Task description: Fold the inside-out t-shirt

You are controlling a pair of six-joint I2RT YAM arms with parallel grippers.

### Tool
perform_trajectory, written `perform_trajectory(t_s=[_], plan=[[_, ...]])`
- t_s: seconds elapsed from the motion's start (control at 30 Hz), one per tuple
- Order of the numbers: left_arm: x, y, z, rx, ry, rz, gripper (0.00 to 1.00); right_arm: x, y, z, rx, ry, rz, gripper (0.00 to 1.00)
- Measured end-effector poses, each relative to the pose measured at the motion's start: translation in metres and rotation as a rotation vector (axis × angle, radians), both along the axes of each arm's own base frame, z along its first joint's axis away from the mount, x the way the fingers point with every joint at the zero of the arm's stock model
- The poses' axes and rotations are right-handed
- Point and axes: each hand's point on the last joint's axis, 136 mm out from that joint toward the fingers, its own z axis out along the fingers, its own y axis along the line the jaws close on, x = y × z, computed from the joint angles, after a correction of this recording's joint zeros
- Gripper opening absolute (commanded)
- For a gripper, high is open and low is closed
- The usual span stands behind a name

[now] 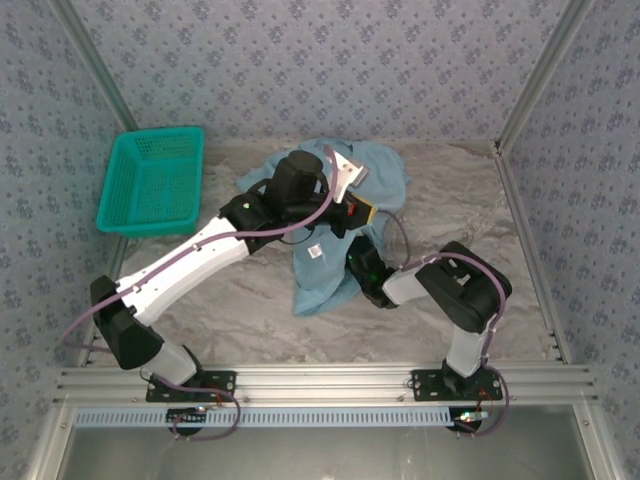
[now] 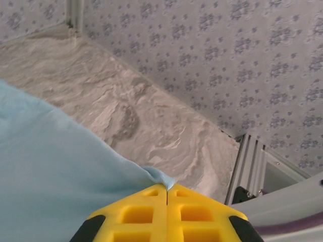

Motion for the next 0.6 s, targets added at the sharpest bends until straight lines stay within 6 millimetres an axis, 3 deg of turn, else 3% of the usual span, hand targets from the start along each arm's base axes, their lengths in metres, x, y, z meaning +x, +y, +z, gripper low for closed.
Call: perform_trajectory(t_s=[0.23, 0.4, 0.6], plan=[[-0.011, -0.015, 0.001, -0.005, 0.000, -0.044, 0.00, 0.020, 0.003, -0.008, 0.056, 0.057, -0.017, 0.19], [-0.034, -0.027, 0.005, -0.023, -0.011, -0.119, 0.00, 0.034, -0.002, -0.009, 0.096, 0.093, -0.053, 0.22], [-0.066, -0.037, 0.014, -0.067, -0.030, -0.218, 0.00, 0.053, -0.027, -0.014, 0.167, 0.147, -0.102, 0.28]])
